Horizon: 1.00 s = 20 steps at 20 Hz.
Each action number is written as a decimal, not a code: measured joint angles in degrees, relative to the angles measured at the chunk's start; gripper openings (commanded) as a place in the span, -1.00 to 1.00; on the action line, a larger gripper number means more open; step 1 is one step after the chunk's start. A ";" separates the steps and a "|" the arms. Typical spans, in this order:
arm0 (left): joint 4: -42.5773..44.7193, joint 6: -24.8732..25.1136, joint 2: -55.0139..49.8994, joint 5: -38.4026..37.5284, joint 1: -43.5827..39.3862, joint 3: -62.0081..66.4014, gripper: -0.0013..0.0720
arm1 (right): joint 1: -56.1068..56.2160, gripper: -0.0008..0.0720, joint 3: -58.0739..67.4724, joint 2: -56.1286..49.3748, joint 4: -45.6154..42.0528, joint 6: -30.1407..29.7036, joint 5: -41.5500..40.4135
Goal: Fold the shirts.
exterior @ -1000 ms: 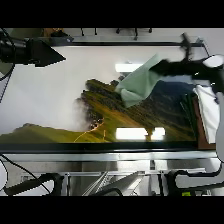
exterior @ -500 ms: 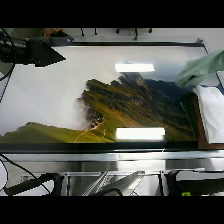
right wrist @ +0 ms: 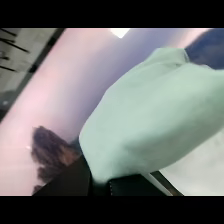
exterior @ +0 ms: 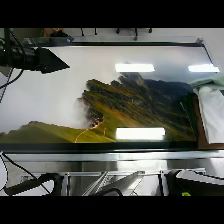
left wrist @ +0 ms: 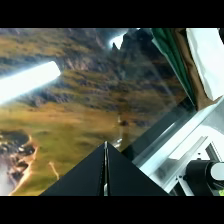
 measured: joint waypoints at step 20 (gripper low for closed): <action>-2.99 4.59 0.94 2.10 -0.39 -5.75 -0.93 | -1.03 -0.90 -17.29 3.48 -22.16 1.70 10.69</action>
